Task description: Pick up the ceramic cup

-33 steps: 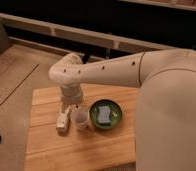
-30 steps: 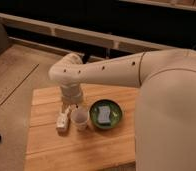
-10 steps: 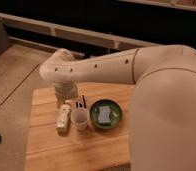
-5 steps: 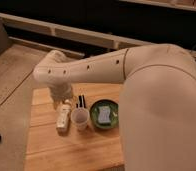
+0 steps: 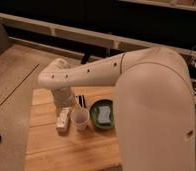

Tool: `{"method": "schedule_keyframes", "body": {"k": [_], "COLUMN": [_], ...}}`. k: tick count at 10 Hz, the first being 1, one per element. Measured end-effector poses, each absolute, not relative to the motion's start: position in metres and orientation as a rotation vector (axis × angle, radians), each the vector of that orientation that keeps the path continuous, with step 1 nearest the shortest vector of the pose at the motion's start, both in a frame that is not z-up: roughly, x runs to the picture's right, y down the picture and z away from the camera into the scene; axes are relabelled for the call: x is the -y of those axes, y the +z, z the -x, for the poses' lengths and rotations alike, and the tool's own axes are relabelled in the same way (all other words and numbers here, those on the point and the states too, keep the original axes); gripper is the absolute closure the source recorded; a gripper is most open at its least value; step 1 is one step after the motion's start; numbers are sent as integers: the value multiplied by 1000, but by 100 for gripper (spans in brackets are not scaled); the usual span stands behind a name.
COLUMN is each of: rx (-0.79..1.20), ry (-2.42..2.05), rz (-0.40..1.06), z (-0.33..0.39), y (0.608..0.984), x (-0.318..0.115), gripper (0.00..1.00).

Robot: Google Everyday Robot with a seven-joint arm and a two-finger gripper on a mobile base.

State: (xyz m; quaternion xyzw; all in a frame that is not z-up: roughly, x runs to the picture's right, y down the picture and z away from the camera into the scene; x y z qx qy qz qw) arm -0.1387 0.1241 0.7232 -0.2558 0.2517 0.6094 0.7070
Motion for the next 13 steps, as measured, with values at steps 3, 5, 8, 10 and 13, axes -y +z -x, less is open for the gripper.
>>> {"method": "schedule_keyframes", "body": {"k": [3, 5, 8, 10, 13], "rx": [-611, -650, -705, -710, -713], "ry": [1345, 1317, 1288, 1280, 1287], "rz": [628, 663, 693, 699, 713], "z": [148, 156, 158, 161, 164], "y": [739, 750, 766, 772, 774], "x": [-144, -157, -167, -165, -162], "gripper": [35, 35, 37, 56, 85]}}
